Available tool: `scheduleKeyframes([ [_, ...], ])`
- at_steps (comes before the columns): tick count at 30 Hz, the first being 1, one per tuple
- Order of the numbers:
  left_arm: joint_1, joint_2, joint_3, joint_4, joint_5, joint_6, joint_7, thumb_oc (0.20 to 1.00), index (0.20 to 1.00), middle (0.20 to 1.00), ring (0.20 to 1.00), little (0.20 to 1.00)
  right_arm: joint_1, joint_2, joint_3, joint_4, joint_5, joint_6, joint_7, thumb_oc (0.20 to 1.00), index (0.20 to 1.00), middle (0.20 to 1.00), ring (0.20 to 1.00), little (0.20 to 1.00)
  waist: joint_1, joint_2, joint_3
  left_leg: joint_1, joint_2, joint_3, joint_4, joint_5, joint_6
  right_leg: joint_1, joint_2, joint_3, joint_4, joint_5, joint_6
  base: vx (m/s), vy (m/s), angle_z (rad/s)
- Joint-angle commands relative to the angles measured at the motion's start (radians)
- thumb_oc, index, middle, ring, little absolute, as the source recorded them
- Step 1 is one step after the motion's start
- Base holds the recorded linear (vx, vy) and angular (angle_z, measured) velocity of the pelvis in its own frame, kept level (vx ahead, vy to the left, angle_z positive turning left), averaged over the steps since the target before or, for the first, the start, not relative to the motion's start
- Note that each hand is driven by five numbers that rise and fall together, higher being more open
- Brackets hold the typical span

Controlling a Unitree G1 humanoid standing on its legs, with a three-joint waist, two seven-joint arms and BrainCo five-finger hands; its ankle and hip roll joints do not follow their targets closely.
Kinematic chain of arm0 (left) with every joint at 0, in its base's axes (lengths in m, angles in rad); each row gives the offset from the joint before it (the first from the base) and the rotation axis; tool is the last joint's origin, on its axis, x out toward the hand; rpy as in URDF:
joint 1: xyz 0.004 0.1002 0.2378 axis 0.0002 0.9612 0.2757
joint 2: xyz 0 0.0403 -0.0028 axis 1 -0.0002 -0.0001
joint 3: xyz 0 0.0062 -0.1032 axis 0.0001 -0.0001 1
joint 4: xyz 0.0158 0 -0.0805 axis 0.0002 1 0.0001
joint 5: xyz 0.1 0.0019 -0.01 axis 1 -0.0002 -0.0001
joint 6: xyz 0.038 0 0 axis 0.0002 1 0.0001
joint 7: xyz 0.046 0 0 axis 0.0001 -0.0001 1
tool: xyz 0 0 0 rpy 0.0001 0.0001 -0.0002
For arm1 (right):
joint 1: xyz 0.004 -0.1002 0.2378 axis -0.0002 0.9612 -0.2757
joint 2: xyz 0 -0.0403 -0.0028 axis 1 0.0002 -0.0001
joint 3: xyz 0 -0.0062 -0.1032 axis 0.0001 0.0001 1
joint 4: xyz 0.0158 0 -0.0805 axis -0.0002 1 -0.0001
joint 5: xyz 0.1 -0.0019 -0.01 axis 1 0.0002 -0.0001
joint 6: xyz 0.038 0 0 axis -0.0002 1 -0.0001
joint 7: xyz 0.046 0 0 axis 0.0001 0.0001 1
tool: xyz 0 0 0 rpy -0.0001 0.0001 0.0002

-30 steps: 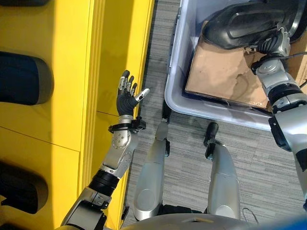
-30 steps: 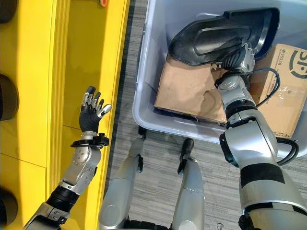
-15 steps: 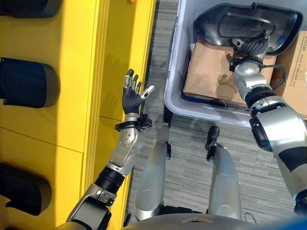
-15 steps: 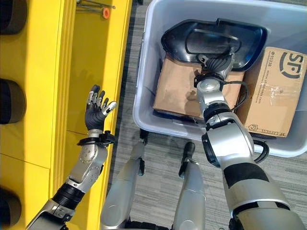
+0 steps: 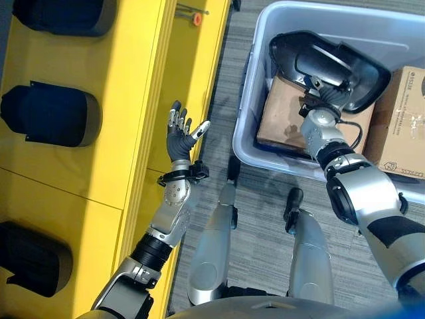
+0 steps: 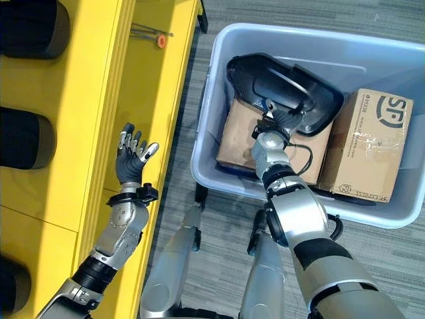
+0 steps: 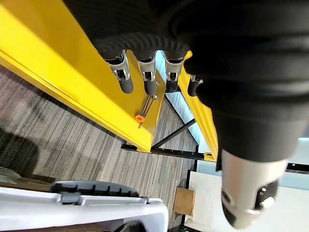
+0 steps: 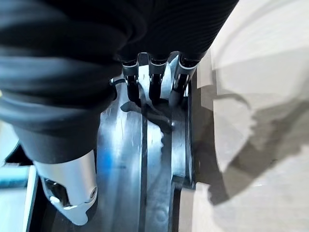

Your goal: Move parts from the plastic box to the shelf.

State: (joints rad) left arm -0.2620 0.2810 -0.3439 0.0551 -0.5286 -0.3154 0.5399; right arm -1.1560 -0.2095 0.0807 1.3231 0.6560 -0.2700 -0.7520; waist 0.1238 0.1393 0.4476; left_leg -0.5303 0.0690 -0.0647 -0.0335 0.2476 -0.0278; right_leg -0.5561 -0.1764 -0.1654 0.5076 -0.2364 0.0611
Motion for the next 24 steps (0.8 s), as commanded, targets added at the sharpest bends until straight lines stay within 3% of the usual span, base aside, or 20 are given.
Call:
scheduleKeyframes([
  [1,-0.079,0.021,0.029,-0.031,0.001,-0.025,0.025,1.0,1.0,1.0,1.0,1.0,0.071,0.089,-0.085,0.044,0.182,-0.028,-0.04,1.0,1.0,1.0,1.0,1.0,0.039,-0.046,0.067,0.172,0.025,-0.009,0.045,-0.193,-0.053,0.17,-0.071,-0.008,-0.29,0.26,0.096,0.0,0.0,0.0],
  [5,-0.043,0.027,0.017,-0.046,-0.032,-0.014,0.031,1.0,1.0,1.0,1.0,1.0,0.083,0.177,-0.204,-0.036,0.426,-0.234,-0.123,1.0,1.0,1.0,1.0,1.0,0.023,-0.053,0.032,0.203,0.023,-0.006,0.036,-0.202,-0.053,0.2,-0.076,-0.004,-0.307,0.263,0.098,0.05,0.039,0.03],
  [9,-0.007,0.036,0.029,-0.048,-0.059,-0.001,0.028,1.0,1.0,1.0,1.0,1.0,0.072,0.243,-0.199,-0.199,0.506,-0.326,-0.124,1.0,1.0,1.0,1.0,1.0,0.012,-0.064,0.005,0.236,0.021,0.003,0.029,-0.21,-0.051,0.223,-0.08,0.01,-0.32,0.268,0.098,0.04,0.037,-0.01],
  [14,0.013,0.045,0.043,-0.058,-0.066,0.008,0.028,1.0,1.0,1.0,1.0,1.0,0.096,0.328,-0.112,-0.407,0.487,-0.379,-0.123,1.0,1.0,1.0,1.0,1.0,-0.002,-0.082,-0.004,0.256,0.022,0.021,0.023,-0.212,-0.05,0.23,-0.077,0.027,-0.329,0.277,0.098,0.01,0.007,0.0],
  [15,0.034,0.05,0.055,-0.07,-0.06,0.02,0.031,1.0,1.0,1.0,1.0,1.0,0.147,0.375,-0.013,-0.598,0.441,-0.4,-0.114,1.0,1.0,1.0,1.0,1.0,-0.014,-0.095,-0.007,0.261,0.022,0.031,0.024,-0.212,-0.051,0.227,-0.075,0.037,-0.328,0.28,0.097,-0.02,0.015,-0.04],
  [17,0.052,0.052,0.07,-0.08,-0.051,0.026,0.035,1.0,1.0,1.0,1.0,1.0,0.2,0.388,0.076,-0.73,0.39,-0.387,-0.1,1.0,1.0,1.0,1.0,1.0,-0.024,-0.105,-0.007,0.264,0.021,0.04,0.025,-0.212,-0.052,0.226,-0.074,0.043,-0.332,0.284,0.095,-0.02,0.015,-0.09],
  [19,0.075,0.067,0.094,-0.093,-0.029,0.036,0.042,1.0,1.0,1.0,1.0,1.0,0.278,0.374,0.205,-0.901,0.341,-0.365,-0.052,1.0,1.0,1.0,1.0,1.0,-0.035,-0.121,-0.005,0.263,0.025,0.048,0.029,-0.213,-0.052,0.218,-0.072,0.049,-0.33,0.288,0.093,-0.03,-0.006,-0.07],
  [24,0.107,0.08,0.124,-0.126,0.027,0.066,0.053,1.0,1.0,1.0,1.0,1.0,0.402,0.279,0.358,-1.183,0.253,-0.339,0.039,1.0,1.0,1.0,1.0,1.0,-0.062,-0.135,-0.008,0.266,0.027,0.067,0.028,-0.21,-0.053,0.209,-0.067,0.064,-0.334,0.296,0.092,-0.02,-0.013,-0.12],
])
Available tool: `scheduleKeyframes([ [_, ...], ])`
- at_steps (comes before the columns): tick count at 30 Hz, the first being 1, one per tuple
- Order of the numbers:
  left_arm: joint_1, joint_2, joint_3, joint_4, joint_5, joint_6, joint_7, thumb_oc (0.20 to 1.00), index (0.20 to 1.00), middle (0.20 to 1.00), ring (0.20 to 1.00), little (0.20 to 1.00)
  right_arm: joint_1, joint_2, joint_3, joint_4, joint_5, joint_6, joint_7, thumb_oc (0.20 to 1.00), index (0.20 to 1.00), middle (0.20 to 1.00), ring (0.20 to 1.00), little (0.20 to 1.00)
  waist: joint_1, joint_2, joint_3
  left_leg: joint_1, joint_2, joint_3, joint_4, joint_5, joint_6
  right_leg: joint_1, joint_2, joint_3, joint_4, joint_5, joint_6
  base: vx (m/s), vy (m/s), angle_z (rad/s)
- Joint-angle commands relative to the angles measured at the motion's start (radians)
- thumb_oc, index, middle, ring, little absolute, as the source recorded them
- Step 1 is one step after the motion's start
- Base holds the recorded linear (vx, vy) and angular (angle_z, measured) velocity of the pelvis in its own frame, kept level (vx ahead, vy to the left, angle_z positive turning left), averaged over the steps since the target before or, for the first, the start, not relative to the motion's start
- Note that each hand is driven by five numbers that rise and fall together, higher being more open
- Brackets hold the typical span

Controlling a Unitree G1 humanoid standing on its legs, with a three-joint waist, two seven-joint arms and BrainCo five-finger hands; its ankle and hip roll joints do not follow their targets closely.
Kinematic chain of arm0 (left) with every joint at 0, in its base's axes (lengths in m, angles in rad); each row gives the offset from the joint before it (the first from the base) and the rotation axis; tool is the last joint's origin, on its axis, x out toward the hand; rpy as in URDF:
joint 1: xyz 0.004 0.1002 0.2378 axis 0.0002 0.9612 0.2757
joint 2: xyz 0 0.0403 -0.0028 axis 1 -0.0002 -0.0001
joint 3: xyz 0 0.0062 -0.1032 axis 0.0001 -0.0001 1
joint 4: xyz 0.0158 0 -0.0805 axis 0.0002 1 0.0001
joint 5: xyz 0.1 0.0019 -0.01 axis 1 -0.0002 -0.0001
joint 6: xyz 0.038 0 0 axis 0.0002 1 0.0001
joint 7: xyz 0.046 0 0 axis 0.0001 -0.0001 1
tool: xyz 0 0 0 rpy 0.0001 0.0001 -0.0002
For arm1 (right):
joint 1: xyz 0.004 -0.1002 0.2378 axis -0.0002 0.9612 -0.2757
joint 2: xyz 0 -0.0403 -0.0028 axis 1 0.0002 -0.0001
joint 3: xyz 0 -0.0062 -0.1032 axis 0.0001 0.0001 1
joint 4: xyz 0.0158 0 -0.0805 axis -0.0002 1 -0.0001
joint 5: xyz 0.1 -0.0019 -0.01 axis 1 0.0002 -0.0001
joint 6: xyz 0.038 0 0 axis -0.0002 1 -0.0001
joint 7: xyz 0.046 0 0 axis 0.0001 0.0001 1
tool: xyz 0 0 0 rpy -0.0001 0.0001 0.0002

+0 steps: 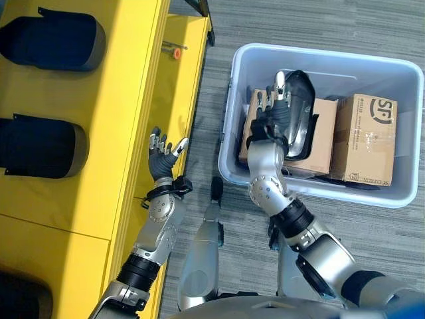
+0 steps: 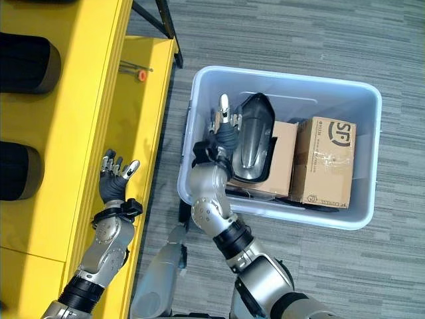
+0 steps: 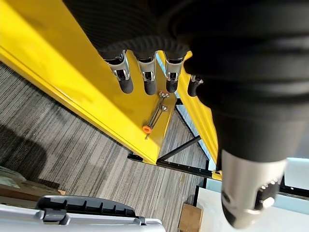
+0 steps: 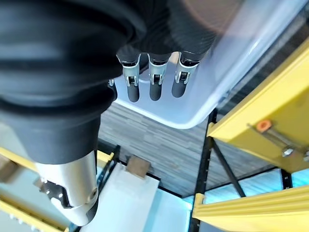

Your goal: Move parts from the plastic box to the shelf.

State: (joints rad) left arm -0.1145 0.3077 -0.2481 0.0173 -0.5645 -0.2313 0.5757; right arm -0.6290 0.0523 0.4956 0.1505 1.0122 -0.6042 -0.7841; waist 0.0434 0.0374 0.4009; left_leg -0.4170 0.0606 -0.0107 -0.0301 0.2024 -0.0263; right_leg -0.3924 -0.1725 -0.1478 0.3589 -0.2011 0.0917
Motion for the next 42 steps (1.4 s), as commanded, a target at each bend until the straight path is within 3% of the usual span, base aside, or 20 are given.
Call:
scheduleKeyframes([
  [1,-0.036,0.06,0.039,-0.093,0.079,-0.015,0.018,1.0,1.0,1.0,1.0,1.0,-0.103,-0.012,-0.032,-0.087,-0.136,0.003,0.102,1.0,1.0,1.0,1.0,1.0,0.011,-0.036,0.04,0.154,0.037,0.019,0.026,-0.164,-0.055,0.041,-0.069,0.053,-0.187,0.263,0.061,-0.04,-0.024,-0.19],
  [9,-0.024,0.065,0.062,-0.109,0.105,-0.009,0.013,1.0,1.0,1.0,1.0,1.0,0.002,-0.082,0.003,-0.271,-0.209,0.029,0.16,1.0,1.0,1.0,1.0,1.0,-0.021,-0.036,0.039,0.166,0.043,0.046,0.023,-0.161,-0.058,0.034,-0.059,0.077,-0.2,0.276,0.064,-0.03,-0.015,-0.11],
  [11,-0.029,0.064,0.068,-0.104,0.122,-0.01,0.015,1.0,1.0,1.0,1.0,1.0,0.04,-0.113,-0.004,-0.321,-0.261,0.047,0.178,1.0,1.0,1.0,1.0,1.0,-0.037,-0.037,0.043,0.168,0.047,0.061,0.022,-0.157,-0.06,0.028,-0.051,0.088,-0.207,0.285,0.066,-0.04,-0.019,-0.19],
  [13,-0.03,0.074,0.08,-0.099,0.142,-0.029,0.002,1.0,1.0,1.0,1.0,1.0,0.073,-0.168,-0.011,-0.346,-0.398,0.106,0.214,1.0,1.0,1.0,1.0,1.0,-0.057,-0.043,0.049,0.178,0.056,0.087,0.016,-0.154,-0.062,0.022,-0.036,0.107,-0.222,0.298,0.07,-0.03,-0.027,-0.19],
  [15,-0.032,0.077,0.084,-0.101,0.141,-0.042,-0.005,1.0,1.0,1.0,1.0,1.0,0.083,-0.183,-0.017,-0.358,-0.413,0.107,0.24,1.0,1.0,1.0,1.0,1.0,-0.062,-0.045,0.051,0.184,0.058,0.096,0.012,-0.153,-0.063,0.019,-0.03,0.114,-0.227,0.302,0.072,-0.02,-0.031,-0.34],
  [22,-0.061,0.082,0.117,-0.144,0.165,-0.122,-0.056,1.0,1.0,1.0,1.0,1.0,0.201,-0.415,-0.12,-0.351,-0.775,0.19,0.29,1.0,1.0,1.0,1.0,1.0,-0.112,-0.047,0.053,0.212,0.088,0.14,-0.019,-0.137,-0.078,0.001,0.005,0.147,-0.237,0.31,0.075,-0.01,-0.044,-0.31],
  [24,-0.088,0.088,0.121,-0.159,0.185,-0.146,-0.072,1.0,1.0,1.0,1.0,1.0,0.207,-0.512,-0.149,-0.346,-0.948,0.227,0.294,1.0,1.0,1.0,1.0,1.0,-0.128,-0.045,0.05,0.22,0.097,0.152,-0.025,-0.134,-0.082,-0.005,0.016,0.159,-0.238,0.311,0.076,0.01,-0.06,-0.22],
  [31,-0.129,0.082,0.115,-0.153,0.214,-0.178,-0.109,1.0,1.0,1.0,1.0,1.0,0.196,-0.74,-0.158,-0.323,-1.218,0.247,0.327,1.0,1.0,1.0,1.0,1.0,-0.169,-0.034,0.045,0.244,0.121,0.214,-0.034,-0.134,-0.097,-0.037,0.048,0.213,-0.235,0.317,0.079,0.01,-0.031,-0.28],
  [42,-0.227,0.049,0.056,-0.113,0.183,-0.181,-0.126,1.0,1.0,1.0,1.0,1.0,0.149,-0.786,-0.148,-0.258,-1.238,0.263,0.321,1.0,1.0,1.0,1.0,1.0,-0.193,-0.015,0.066,0.24,0.128,0.24,-0.038,-0.127,-0.103,-0.077,0.064,0.243,-0.228,0.323,0.076,-0.01,-0.013,-0.08],
])
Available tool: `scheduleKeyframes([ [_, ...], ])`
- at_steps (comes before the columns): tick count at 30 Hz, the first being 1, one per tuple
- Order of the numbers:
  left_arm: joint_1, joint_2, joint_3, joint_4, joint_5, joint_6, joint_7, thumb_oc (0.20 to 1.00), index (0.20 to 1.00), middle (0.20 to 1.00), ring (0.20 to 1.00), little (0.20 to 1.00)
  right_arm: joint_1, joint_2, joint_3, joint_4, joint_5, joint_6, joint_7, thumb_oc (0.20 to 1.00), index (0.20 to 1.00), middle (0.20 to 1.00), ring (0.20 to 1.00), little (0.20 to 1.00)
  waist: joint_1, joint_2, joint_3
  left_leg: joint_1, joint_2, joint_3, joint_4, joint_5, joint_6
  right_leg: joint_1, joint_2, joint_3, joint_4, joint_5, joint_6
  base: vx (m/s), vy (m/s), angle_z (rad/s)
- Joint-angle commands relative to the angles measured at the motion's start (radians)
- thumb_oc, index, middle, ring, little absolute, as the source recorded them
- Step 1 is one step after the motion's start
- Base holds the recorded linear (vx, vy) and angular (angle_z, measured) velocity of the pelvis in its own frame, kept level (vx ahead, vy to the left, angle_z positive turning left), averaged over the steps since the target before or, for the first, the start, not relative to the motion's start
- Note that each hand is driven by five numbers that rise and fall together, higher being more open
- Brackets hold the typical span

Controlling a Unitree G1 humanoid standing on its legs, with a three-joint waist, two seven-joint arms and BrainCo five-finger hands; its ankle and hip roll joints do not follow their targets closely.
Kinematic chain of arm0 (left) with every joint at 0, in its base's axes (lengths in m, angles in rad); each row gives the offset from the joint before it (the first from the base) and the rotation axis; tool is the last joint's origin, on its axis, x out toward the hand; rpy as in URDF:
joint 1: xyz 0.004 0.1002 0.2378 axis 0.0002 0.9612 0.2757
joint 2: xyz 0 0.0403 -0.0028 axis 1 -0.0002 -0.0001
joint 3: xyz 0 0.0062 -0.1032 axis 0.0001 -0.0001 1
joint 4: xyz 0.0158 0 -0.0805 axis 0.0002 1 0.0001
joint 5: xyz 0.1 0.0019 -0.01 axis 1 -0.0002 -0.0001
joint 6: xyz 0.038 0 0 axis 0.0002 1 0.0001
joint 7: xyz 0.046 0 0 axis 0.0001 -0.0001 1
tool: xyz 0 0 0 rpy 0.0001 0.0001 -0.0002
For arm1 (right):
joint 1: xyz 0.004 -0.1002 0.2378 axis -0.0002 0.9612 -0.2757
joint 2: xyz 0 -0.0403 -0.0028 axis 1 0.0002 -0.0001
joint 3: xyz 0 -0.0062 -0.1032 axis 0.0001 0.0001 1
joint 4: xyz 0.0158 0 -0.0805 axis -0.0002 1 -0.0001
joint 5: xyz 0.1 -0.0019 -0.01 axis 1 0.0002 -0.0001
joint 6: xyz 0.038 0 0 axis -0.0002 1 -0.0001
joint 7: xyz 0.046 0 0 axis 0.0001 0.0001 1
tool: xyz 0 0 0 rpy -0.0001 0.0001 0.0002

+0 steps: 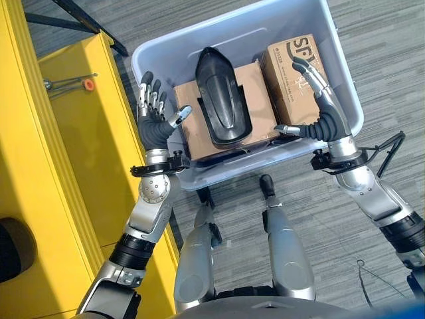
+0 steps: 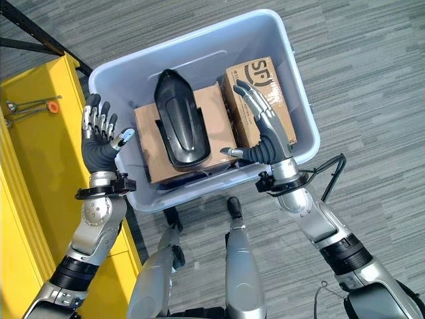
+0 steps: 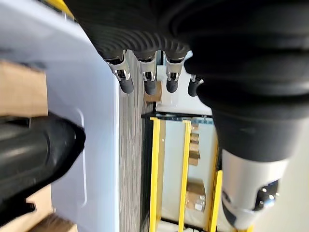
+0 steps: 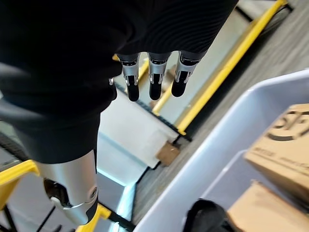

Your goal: Move parts from the plastic box to the shelf.

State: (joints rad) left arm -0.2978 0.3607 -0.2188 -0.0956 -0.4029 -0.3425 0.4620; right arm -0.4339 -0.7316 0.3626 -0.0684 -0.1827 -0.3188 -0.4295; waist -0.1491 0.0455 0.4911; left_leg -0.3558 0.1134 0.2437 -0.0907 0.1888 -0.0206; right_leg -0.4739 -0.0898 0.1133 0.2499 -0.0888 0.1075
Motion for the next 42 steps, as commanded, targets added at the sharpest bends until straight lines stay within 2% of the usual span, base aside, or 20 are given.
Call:
scheduleKeyframes([
  [1,-0.059,-0.005,0.021,0.005,0.023,-0.07,-0.011,1.0,1.0,1.0,1.0,1.0,-0.048,0.001,-0.02,-0.032,-0.042,-0.022,-0.04,1.0,1.0,1.0,1.0,1.0,-0.003,-0.022,-0.021,0.177,0.075,-0.012,0.021,-0.111,-0.109,-0.001,-0.016,-0.016,-0.118,0.211,0.06,-0.02,-0.013,-0.08],
  [4,-0.112,-0.031,0.002,0.049,0.022,-0.065,0.009,1.0,1.0,1.0,1.0,1.0,-0.039,0.059,-0.049,-0.017,0.035,-0.03,-0.055,1.0,1.0,1.0,1.0,1.0,-0.015,-0.024,-0.009,0.173,0.079,0.002,0.017,-0.109,-0.11,-0.02,-0.005,-0.003,-0.117,0.217,0.058,-0.02,-0.017,-0.09],
  [7,-0.15,-0.053,-0.011,0.088,0.019,-0.059,0.022,1.0,1.0,1.0,1.0,1.0,-0.039,0.083,-0.054,-0.014,0.032,-0.029,-0.071,1.0,1.0,1.0,1.0,1.0,-0.022,-0.026,0.0,0.17,0.081,0.012,0.015,-0.107,-0.112,-0.034,0.001,0.003,-0.114,0.219,0.057,0.0,-0.016,-0.15],
  [13,-0.195,-0.087,-0.01,0.169,0.039,-0.038,0.066,1.0,1.0,1.0,1.0,1.0,-0.031,0.119,-0.06,-0.008,0.017,-0.022,-0.103,1.0,1.0,1.0,1.0,1.0,-0.037,-0.031,0.013,0.163,0.086,0.025,0.015,-0.107,-0.114,-0.06,0.011,0.012,-0.108,0.219,0.054,0.0,-0.012,-0.1],
  [24,-0.243,-0.106,0.049,0.319,0.165,0.008,0.203,1.0,1.0,1.0,1.0,1.0,-0.03,0.155,-0.074,-0.002,0.023,-0.03,-0.152,1.0,1.0,1.0,1.0,1.0,-0.052,-0.049,0.018,0.152,0.092,0.037,0.013,-0.117,-0.117,-0.096,0.025,0.015,-0.093,0.208,0.05,0.01,-0.005,-0.03],
  [31,-0.213,-0.096,0.109,0.299,0.227,0.02,0.262,1.0,1.0,1.0,1.0,1.0,-0.01,0.161,-0.091,-0.015,0.022,-0.037,-0.162,1.0,1.0,1.0,1.0,1.0,-0.043,-0.056,0.02,0.141,0.092,0.033,0.012,-0.121,-0.116,-0.114,0.028,0.009,-0.086,0.205,0.047,0.0,0.0,0.0],
  [42,-0.227,-0.111,0.093,0.284,0.243,0.037,0.274,1.0,1.0,1.0,1.0,1.0,-0.011,0.168,-0.09,-0.014,0.018,-0.029,-0.172,1.0,1.0,1.0,1.0,1.0,-0.035,-0.056,0.024,0.12,0.085,0.019,0.011,-0.124,-0.113,-0.131,0.022,-0.002,-0.087,0.204,0.046,0.0,0.0,0.0],
])
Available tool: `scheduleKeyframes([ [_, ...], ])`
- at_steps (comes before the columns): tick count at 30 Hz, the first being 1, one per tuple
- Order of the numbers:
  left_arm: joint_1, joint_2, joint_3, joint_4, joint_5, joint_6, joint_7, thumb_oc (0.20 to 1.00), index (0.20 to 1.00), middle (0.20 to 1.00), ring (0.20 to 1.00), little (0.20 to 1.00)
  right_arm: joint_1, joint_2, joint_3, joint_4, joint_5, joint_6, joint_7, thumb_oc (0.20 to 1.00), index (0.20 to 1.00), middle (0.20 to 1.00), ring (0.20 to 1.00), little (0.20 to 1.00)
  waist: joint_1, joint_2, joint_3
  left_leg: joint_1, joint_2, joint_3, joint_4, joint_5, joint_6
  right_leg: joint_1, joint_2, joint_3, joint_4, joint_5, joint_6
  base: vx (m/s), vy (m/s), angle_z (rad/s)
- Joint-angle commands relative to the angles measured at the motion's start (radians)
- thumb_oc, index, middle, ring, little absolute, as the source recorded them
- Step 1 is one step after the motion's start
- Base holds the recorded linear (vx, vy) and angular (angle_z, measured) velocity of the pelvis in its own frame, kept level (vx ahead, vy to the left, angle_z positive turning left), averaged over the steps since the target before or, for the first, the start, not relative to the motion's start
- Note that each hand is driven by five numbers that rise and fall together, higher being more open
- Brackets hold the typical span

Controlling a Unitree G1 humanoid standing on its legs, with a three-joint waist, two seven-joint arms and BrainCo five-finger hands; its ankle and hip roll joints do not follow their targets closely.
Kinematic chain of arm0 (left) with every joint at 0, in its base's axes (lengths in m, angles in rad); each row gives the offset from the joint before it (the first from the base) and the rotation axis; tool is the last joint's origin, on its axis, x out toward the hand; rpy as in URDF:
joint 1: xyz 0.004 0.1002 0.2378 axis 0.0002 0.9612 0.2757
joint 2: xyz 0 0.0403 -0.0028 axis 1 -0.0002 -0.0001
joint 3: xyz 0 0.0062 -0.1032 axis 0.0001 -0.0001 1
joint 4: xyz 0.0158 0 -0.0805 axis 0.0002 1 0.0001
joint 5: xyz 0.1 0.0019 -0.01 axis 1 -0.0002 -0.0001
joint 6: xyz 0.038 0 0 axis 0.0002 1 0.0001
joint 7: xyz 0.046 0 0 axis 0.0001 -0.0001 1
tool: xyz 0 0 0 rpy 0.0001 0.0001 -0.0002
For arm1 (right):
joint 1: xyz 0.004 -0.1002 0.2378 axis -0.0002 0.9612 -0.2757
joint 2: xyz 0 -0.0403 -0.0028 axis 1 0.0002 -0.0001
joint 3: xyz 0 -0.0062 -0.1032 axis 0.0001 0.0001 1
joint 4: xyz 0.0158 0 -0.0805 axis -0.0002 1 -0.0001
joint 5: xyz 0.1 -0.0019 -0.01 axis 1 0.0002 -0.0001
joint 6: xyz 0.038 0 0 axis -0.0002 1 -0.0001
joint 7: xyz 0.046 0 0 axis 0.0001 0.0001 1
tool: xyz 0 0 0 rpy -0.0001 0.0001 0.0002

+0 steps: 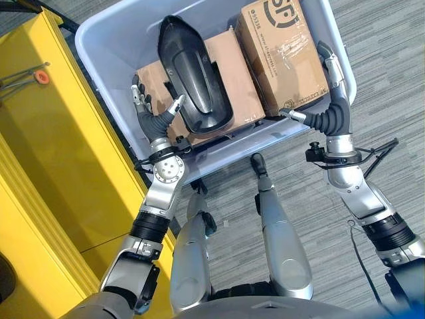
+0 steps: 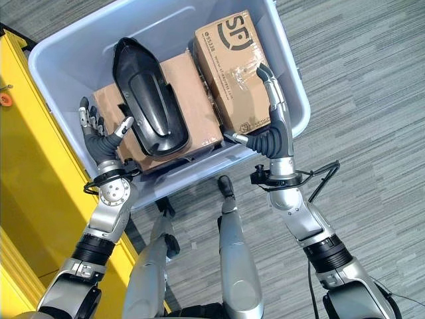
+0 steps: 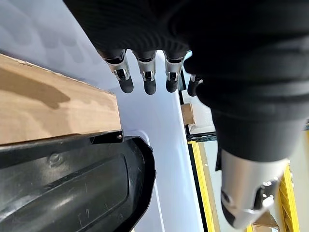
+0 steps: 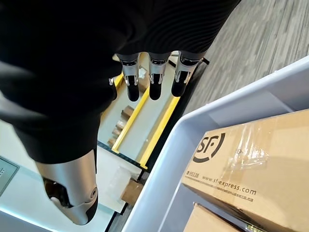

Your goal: Move parts from the plastic box to the shelf.

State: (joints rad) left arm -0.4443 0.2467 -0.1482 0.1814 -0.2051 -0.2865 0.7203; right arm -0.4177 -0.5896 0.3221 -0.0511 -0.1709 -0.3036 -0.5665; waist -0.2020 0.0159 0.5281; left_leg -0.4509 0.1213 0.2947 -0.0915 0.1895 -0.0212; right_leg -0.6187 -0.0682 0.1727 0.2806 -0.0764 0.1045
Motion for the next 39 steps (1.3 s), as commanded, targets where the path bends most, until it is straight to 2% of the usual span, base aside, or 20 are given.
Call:
scheduleKeyframes([
  [1,-0.081,0.003,0.022,0.007,0.045,-0.02,0.016,1.0,1.0,1.0,1.0,1.0,-0.028,0.026,-0.05,-0.032,0.006,-0.044,-0.035,1.0,1.0,1.0,1.0,1.0,0.018,-0.027,-0.013,0.215,0.077,-0.032,0.012,-0.125,-0.112,0.014,0.0,-0.061,-0.117,0.192,0.049,0.0,0.0,0.0],
  [11,-0.13,-0.005,-0.017,0.096,0.051,0.015,0.013,1.0,1.0,1.0,1.0,1.0,-0.038,0.038,-0.032,-0.016,0.008,-0.037,-0.039,1.0,1.0,1.0,1.0,1.0,0.012,-0.035,-0.008,0.197,0.078,-0.027,0.014,-0.126,-0.111,-0.015,0.008,-0.054,-0.114,0.193,0.045,0.0,0.002,0.0],
  [13,-0.14,-0.012,-0.027,0.134,0.058,0.038,0.015,1.0,1.0,1.0,1.0,1.0,-0.039,0.039,-0.025,-0.014,0.007,-0.034,-0.037,1.0,1.0,1.0,1.0,1.0,0.01,-0.037,-0.008,0.194,0.078,-0.025,0.014,-0.127,-0.11,-0.022,0.01,-0.048,-0.117,0.194,0.045,0.0,0.0,0.0],
  [23,-0.172,-0.034,0.006,0.22,0.045,0.074,0.066,1.0,1.0,1.0,1.0,1.0,-0.042,0.027,-0.016,-0.016,0.01,-0.028,-0.036,1.0,1.0,1.0,1.0,1.0,0.004,-0.043,-0.008,0.179,0.078,-0.024,0.013,-0.125,-0.11,-0.04,0.014,-0.047,-0.119,0.196,0.044,0.0,0.0,0.0],
  [30,-0.182,-0.051,0.054,0.246,-0.02,0.07,0.098,1.0,1.0,1.0,1.0,1.0,-0.034,0.016,-0.012,-0.032,0.021,-0.026,-0.032,1.0,1.0,1.0,1.0,1.0,0.003,-0.047,-0.008,0.161,0.078,-0.029,0.014,-0.124,-0.109,-0.056,0.016,-0.048,-0.122,0.198,0.041,0.0,0.0,0.0],
  [34,-0.192,-0.068,0.062,0.273,-0.106,0.049,0.083,1.0,1.0,1.0,1.0,1.0,-0.035,0.013,-0.009,-0.036,0.025,-0.017,-0.03,1.0,1.0,1.0,1.0,1.0,0.001,-0.044,-0.008,0.154,0.076,-0.034,0.013,-0.122,-0.109,-0.062,0.017,-0.048,-0.123,0.197,0.039,0.0,0.0,0.0],
  [39,-0.241,-0.089,0.049,0.357,-0.176,0.058,0.07,1.0,1.0,1.0,1.0,1.0,-0.04,0.01,0.007,-0.04,0.039,-0.012,-0.027,1.0,1.0,1.0,1.0,1.0,-0.007,-0.041,-0.008,0.148,0.074,-0.036,0.013,-0.122,-0.109,-0.073,0.017,-0.048,-0.122,0.198,0.038,0.0,0.0,0.0],
])
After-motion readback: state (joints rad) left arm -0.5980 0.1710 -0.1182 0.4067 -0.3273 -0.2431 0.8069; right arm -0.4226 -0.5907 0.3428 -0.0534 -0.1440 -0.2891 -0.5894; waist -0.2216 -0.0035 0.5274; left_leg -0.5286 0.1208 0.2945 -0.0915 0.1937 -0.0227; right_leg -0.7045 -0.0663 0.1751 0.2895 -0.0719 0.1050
